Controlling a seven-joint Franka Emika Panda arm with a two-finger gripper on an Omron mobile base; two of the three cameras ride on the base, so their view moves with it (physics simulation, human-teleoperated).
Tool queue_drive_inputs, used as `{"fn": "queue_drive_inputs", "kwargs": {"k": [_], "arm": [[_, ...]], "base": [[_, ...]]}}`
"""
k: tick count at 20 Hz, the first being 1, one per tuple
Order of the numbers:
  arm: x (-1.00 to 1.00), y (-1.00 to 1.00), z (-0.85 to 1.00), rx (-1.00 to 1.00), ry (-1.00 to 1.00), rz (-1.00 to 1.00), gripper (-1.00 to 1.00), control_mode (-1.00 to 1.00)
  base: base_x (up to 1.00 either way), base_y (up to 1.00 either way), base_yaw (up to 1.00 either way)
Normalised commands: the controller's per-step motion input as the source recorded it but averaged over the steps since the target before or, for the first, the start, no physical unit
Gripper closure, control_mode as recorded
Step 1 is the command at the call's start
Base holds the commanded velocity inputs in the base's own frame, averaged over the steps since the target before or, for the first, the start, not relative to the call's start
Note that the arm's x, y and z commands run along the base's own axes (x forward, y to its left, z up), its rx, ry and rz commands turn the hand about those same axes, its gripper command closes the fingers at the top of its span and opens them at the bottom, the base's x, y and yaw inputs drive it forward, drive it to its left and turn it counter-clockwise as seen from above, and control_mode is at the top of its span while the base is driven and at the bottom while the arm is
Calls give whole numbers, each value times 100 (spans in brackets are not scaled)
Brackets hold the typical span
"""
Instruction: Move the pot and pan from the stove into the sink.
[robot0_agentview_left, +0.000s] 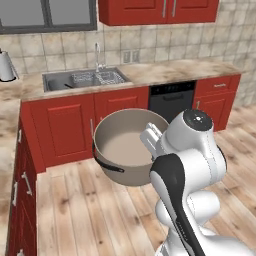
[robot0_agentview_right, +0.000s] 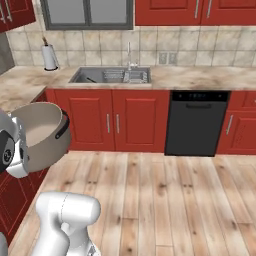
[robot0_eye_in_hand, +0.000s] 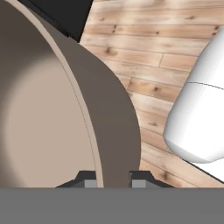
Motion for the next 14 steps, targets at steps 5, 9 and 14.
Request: {"fn": "queue_drive_inputs", "kwargs": {"k": [5,9,14], "arm": [[0,0,0,0,0,0,100,100],[0,0,0,0,0,0,100,100],[0,0,0,0,0,0,100,100]], "base": [[82,35,-2],[81,37,-2],[81,39,-2]]}}
